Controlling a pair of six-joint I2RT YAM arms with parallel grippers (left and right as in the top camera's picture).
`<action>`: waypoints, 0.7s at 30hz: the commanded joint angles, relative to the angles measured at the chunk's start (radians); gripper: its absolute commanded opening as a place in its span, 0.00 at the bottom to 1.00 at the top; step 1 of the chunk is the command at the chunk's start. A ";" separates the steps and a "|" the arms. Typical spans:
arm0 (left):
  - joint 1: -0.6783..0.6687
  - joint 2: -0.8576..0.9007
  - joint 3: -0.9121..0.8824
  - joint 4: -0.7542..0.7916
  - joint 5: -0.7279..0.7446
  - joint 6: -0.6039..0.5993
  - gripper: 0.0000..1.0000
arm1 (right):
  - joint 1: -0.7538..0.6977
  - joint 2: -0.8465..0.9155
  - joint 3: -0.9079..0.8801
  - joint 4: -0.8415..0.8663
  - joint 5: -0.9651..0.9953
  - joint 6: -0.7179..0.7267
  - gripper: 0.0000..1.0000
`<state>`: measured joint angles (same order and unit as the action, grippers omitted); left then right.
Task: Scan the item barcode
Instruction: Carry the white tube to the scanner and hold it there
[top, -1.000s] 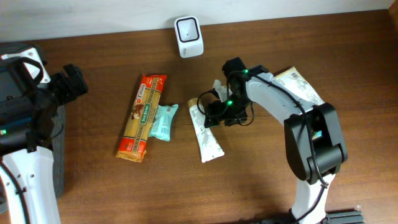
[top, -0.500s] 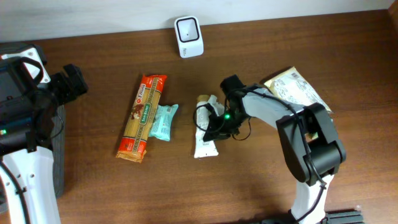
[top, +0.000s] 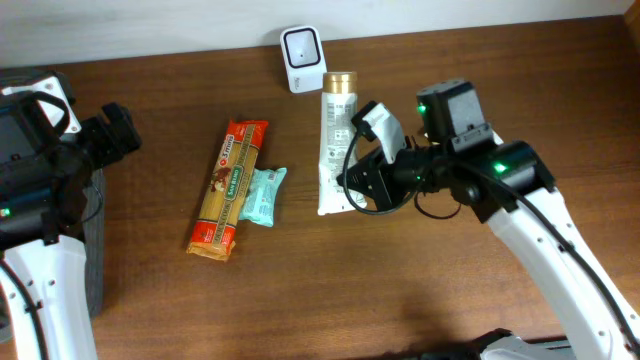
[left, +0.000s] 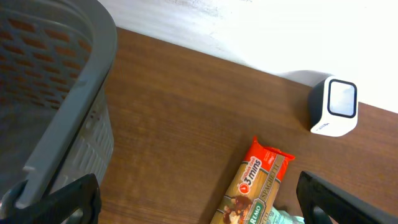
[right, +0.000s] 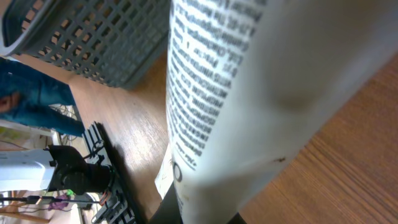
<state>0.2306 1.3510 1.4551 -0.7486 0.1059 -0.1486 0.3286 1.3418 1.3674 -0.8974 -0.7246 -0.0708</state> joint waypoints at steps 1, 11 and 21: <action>0.003 -0.006 0.003 0.002 0.010 0.019 0.99 | 0.005 -0.021 0.026 0.029 -0.003 0.085 0.04; 0.003 -0.006 0.003 0.002 0.010 0.019 0.99 | 0.223 0.604 0.676 0.040 1.230 -0.167 0.04; 0.003 -0.006 0.003 0.002 0.011 0.019 0.99 | 0.154 1.127 0.675 0.925 1.700 -0.763 0.04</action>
<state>0.2306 1.3502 1.4551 -0.7483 0.1059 -0.1486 0.5041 2.4561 2.0113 -0.0013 0.9009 -0.7815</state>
